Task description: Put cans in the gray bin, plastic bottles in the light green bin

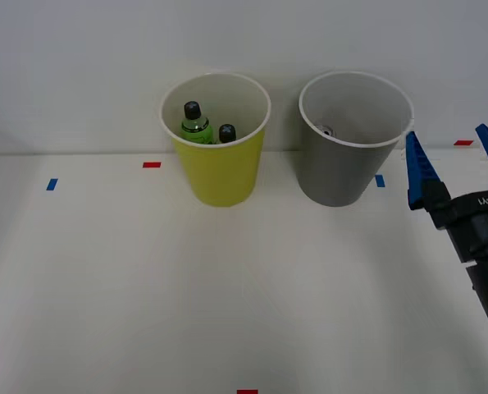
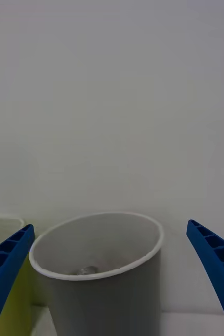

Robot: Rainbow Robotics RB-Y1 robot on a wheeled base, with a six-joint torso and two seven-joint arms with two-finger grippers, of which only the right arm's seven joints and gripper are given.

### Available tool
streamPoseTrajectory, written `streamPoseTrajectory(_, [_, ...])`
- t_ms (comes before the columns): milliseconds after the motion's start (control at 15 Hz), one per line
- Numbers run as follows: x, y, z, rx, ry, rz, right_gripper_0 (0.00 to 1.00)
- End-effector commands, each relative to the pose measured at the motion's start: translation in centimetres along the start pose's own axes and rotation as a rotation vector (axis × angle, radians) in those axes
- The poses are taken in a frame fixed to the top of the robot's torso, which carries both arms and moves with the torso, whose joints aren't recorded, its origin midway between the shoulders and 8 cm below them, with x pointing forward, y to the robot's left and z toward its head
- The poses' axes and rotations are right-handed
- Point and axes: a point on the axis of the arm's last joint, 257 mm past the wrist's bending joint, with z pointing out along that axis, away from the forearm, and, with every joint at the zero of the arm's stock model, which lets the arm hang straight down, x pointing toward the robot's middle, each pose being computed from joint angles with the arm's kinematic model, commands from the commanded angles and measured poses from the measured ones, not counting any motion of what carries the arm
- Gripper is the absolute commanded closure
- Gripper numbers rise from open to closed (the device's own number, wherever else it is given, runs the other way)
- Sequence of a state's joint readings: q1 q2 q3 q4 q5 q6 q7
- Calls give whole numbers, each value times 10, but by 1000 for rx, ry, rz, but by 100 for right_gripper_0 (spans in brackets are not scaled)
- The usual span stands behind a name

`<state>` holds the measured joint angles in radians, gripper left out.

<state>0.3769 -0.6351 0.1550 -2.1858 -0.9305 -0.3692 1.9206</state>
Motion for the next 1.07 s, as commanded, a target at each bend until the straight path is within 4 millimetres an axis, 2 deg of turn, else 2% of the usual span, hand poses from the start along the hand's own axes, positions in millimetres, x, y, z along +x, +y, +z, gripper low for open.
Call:
streamPoseTrajectory(67, [1,-3,-32,66,-4,-53,0])
streamPoseTrajectory(333, [14,-7,-59,167,13,-95,0])
streamPoseTrajectory(1067, [35,-11,-92,334,68,-156,0])
